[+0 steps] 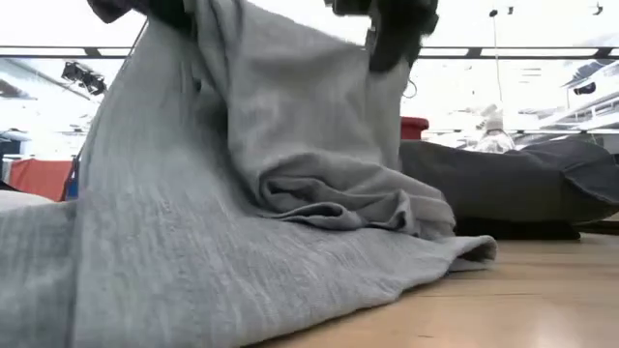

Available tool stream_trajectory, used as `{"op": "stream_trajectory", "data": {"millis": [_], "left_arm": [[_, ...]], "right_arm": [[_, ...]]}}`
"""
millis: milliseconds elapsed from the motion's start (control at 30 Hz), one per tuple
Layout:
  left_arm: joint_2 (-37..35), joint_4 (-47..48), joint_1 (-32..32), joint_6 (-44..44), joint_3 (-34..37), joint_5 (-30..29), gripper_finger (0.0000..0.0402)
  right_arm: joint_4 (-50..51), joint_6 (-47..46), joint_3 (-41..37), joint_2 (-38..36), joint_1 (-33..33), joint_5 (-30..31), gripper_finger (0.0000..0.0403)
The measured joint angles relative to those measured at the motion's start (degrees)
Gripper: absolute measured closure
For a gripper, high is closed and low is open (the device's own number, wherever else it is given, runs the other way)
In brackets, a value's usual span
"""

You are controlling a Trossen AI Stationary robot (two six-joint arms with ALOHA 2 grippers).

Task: Fold Laundry from Bin
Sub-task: Fold the gray shirt

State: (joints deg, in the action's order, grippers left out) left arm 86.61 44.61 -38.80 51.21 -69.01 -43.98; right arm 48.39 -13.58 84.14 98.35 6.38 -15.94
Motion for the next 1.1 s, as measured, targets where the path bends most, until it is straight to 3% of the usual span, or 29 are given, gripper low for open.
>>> {"op": "stream_trajectory", "data": {"millis": [167,333,500,667,933,1100], "left_arm": [[3.5,-5.2,-0.3,-9.2,0.0,1.6,0.0383],[7.5,-16.2,-0.3,-19.8,0.0,11.5,0.0384],[12.6,-21.4,-0.3,-20.6,0.0,18.8,0.0379],[18.1,-31.3,-0.3,-18.6,0.0,26.2,0.0367],[17.8,-34.8,-0.2,-8.7,0.0,33.4,0.0320],[15.3,-34.3,1.4,-2.2,-0.4,32.9,0.0281]], "right_arm": [[-3.0,2.8,-5.9,0.0,2.1,7.9,0.0390],[-3.8,7.5,-9.6,0.0,7.6,8.6,0.0390],[-9.7,9.1,-13.9,0.0,12.3,7.3,0.0388],[-14.0,4.2,-17.5,0.0,14.1,4.7,0.0365],[-10.9,-6.3,-19.6,-0.1,14.3,-5.7,0.0270],[-10.9,-10.0,-20.1,-0.1,14.1,-6.3,0.0177]]}}
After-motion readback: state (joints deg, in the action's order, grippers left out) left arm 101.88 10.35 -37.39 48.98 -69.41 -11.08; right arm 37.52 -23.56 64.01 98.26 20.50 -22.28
